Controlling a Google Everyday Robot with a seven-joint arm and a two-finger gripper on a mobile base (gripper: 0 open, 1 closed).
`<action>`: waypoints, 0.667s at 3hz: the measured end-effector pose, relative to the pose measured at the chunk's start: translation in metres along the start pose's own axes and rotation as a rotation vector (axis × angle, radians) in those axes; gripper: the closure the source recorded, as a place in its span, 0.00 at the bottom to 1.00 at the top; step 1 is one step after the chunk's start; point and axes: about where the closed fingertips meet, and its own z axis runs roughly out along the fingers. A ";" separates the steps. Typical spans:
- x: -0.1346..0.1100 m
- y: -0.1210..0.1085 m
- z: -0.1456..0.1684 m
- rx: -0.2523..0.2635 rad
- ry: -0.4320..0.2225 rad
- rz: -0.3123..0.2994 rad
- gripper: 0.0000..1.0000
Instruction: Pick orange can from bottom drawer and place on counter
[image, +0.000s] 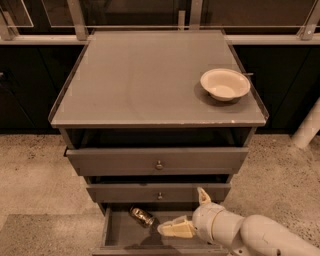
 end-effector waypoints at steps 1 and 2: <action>0.020 -0.004 0.018 0.000 -0.019 0.061 0.00; 0.020 -0.003 0.018 -0.005 -0.018 0.062 0.00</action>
Offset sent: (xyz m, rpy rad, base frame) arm 0.0052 0.0010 -0.0261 0.0447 0.0188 -0.0378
